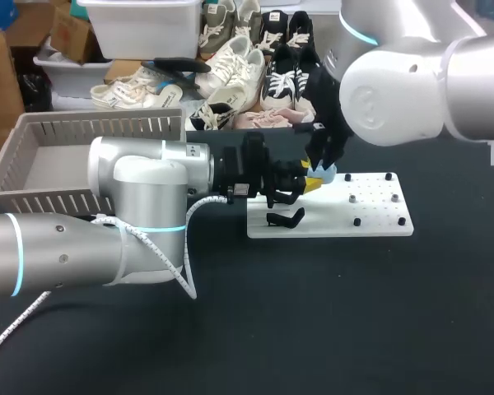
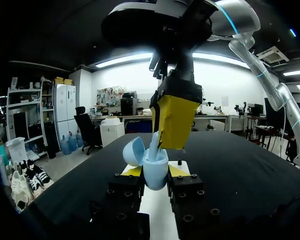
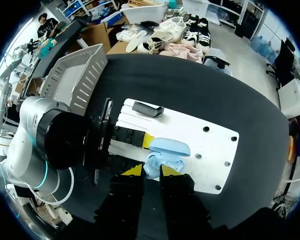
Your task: Pick up each earbud case from the left stands, insert the matching earbuds, close the lid, and place the case in the box.
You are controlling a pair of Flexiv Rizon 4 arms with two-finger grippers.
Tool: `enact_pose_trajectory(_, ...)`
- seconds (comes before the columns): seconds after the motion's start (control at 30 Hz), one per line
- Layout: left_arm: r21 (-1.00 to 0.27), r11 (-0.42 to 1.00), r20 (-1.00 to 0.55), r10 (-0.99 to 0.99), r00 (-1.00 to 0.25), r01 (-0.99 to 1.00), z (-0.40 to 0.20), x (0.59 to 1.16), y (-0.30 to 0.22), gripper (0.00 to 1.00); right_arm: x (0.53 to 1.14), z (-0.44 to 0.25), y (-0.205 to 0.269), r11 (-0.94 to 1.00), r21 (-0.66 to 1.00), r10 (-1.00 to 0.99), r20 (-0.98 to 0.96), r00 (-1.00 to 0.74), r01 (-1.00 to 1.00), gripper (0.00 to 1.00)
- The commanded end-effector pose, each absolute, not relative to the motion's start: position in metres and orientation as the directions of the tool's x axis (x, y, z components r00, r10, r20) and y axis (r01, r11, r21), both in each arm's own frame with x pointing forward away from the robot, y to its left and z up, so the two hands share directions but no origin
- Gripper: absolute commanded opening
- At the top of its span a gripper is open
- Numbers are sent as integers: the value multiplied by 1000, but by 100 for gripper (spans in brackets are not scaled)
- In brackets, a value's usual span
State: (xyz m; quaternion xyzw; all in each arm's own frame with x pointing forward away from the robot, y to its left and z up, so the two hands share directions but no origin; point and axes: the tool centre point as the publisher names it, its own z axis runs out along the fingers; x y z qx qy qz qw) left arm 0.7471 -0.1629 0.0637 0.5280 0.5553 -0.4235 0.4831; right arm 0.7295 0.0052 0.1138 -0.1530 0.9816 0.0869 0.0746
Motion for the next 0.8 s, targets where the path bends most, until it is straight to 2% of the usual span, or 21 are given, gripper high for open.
enact_pose_trajectory(0.03, 42, 88, -984, 175, 26, 995, 63, 747, -163, 0, 730, 113, 7, 941, 139, -285, -171, -943, -310, 0)
enact_pose_trajectory(0.8, 42, 88, -984, 175, 26, 995, 63, 747, -163, 0, 735, 106, 10, 940, 133, -295, -150, -944, -315, 0)
